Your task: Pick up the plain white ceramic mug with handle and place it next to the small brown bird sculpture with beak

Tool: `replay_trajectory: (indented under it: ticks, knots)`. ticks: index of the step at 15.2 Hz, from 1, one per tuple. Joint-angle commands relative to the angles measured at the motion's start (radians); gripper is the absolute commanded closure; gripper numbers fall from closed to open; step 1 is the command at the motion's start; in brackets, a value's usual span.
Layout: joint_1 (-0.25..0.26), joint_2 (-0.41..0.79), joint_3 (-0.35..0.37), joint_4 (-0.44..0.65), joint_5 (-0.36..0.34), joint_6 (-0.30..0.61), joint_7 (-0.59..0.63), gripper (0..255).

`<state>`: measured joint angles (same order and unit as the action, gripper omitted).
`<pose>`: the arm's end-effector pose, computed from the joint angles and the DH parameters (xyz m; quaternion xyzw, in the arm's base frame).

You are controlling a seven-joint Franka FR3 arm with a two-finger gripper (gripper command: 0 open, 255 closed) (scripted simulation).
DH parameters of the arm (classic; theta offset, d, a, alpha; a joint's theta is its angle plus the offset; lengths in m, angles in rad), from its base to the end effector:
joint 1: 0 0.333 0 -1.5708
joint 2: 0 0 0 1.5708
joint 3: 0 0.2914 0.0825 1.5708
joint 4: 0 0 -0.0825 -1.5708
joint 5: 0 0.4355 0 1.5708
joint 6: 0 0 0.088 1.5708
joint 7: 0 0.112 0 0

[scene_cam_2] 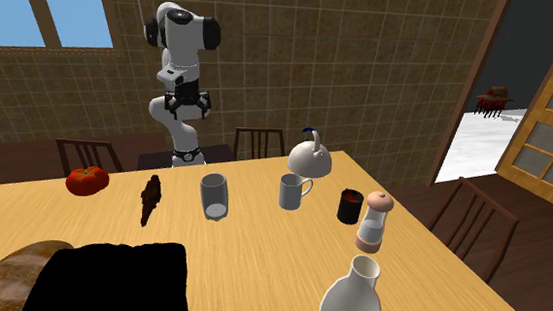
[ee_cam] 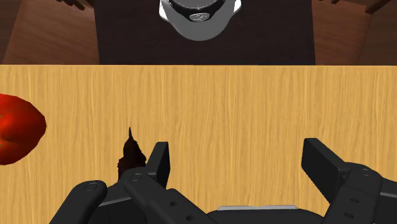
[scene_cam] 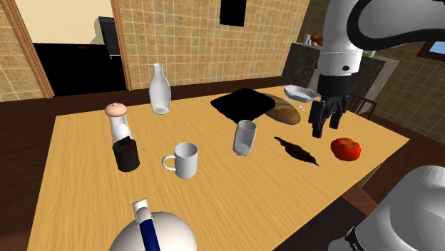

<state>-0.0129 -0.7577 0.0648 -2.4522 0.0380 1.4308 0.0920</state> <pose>0.3573 0.0243 0.4978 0.9908 -0.0314 -0.1315 0.0114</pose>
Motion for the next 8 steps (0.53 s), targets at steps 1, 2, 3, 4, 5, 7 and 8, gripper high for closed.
replay_trajectory:
  ticks: [1, 2, 3, 4, 5, 7, 8]
  knots:
    - [0.0, 0.0, 0.0, 0.0, 0.0, 0.0, 0.0, 0]
    - [0.007, 0.016, 0.011, -0.008, 0.011, 0.038, 0.007, 0]
    - [0.013, 0.033, 0.023, -0.014, 0.021, 0.076, 0.013, 0]
    - [0.02, 0.052, 0.034, -0.02, 0.031, 0.114, 0.02, 0]
    - [0.027, 0.071, 0.046, -0.024, 0.04, 0.152, 0.026, 0]
    - [0.039, 0.114, 0.069, -0.028, 0.056, 0.228, 0.038, 0]
    - [0.045, 0.137, 0.081, -0.028, 0.063, 0.266, 0.044, 0]
